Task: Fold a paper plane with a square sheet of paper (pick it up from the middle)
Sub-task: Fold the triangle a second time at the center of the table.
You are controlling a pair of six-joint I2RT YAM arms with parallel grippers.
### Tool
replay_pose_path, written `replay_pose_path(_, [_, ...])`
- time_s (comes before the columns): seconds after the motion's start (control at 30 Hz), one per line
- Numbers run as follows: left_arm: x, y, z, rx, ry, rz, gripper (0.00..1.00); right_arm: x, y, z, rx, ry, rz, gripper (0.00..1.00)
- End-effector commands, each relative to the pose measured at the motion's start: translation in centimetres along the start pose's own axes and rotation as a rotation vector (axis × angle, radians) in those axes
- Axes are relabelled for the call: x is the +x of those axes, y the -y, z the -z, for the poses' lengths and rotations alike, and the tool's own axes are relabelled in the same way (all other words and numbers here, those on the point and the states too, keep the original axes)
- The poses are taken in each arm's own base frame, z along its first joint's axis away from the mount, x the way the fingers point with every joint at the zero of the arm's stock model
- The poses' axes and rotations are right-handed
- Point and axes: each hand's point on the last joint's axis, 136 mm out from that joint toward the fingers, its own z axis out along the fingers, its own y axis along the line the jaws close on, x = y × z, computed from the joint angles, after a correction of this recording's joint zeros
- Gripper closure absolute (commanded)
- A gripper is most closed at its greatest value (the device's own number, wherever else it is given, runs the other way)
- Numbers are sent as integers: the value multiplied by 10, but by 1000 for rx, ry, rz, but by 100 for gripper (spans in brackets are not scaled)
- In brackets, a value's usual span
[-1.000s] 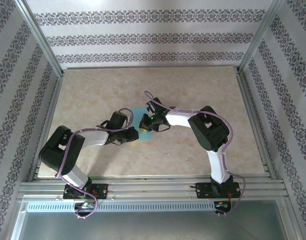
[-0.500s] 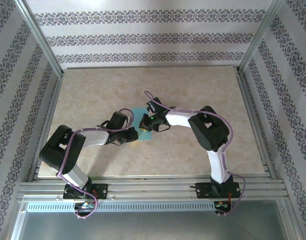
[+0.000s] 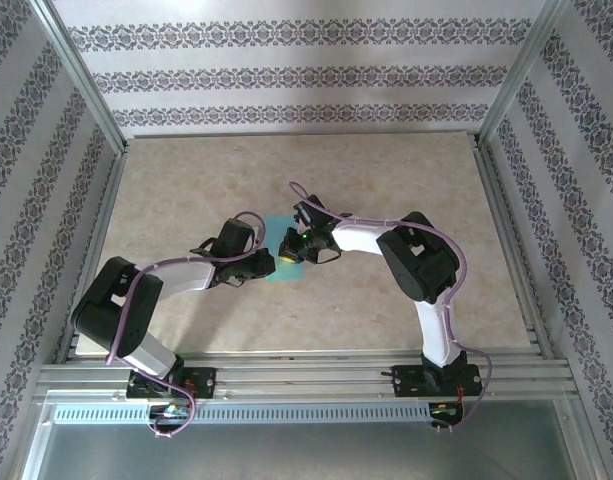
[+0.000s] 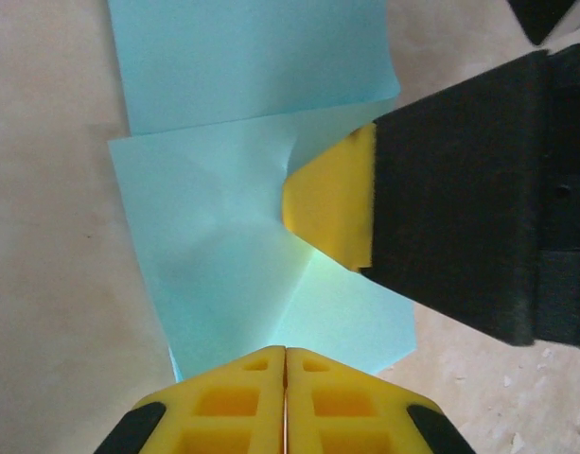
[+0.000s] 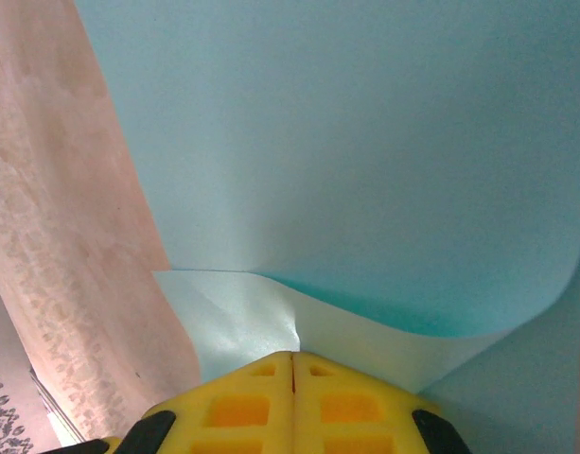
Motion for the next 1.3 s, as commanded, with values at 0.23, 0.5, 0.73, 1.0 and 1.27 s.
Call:
replay_pose_path(0.23, [11, -6, -13, -16, -51, 9, 93, 14, 49, -12, 149, -50, -63, 94])
replay_pose_path(0.5, [25, -18, -18, -50, -104, -10, 95, 13, 47, -11, 143, -49, -60, 94])
replay_pose_path(0.73, [37, -35, -17, -117, -131, -16, 100, -8, -15, 28, -31, 47, 58, 90])
replay_pose_path(1.0, [38, -34, -19, -98, -126, -16, 100, -8, -14, 56, 17, 142, 64, 93])
replay_pose_path(1.27, [37, -33, -19, -82, -113, -22, 100, 11, -10, 39, 128, 157, 70, 100])
